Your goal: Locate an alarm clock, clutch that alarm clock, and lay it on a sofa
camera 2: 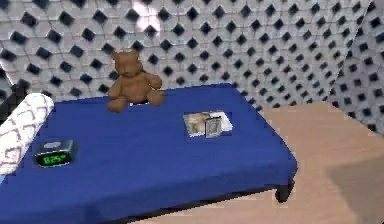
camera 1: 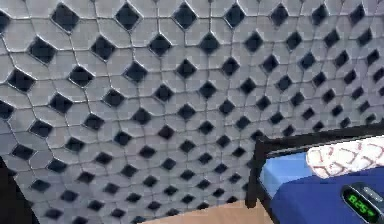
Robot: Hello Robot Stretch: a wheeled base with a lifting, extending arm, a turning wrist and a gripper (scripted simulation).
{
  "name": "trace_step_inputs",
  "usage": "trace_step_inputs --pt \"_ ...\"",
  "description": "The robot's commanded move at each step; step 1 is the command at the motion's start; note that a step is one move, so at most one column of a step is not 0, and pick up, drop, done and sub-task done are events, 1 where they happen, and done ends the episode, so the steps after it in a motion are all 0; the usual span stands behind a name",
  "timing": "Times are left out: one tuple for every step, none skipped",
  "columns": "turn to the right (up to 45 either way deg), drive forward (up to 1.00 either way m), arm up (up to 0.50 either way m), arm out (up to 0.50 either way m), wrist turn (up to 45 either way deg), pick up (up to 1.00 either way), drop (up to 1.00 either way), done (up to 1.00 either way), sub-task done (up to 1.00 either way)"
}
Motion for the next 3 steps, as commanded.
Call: trace_step_inputs --pt "45.0 0.00 0.00 0.00 0.0 0.00 0.00 0.00 0.00" --pt "30.0 0.00 0.00 0.00 0.0 0.00 0.00 0.00 0.00" --pt "0.0 0.40 0.00 0.00 0.0 0.00 0.00 0.00 0.00"
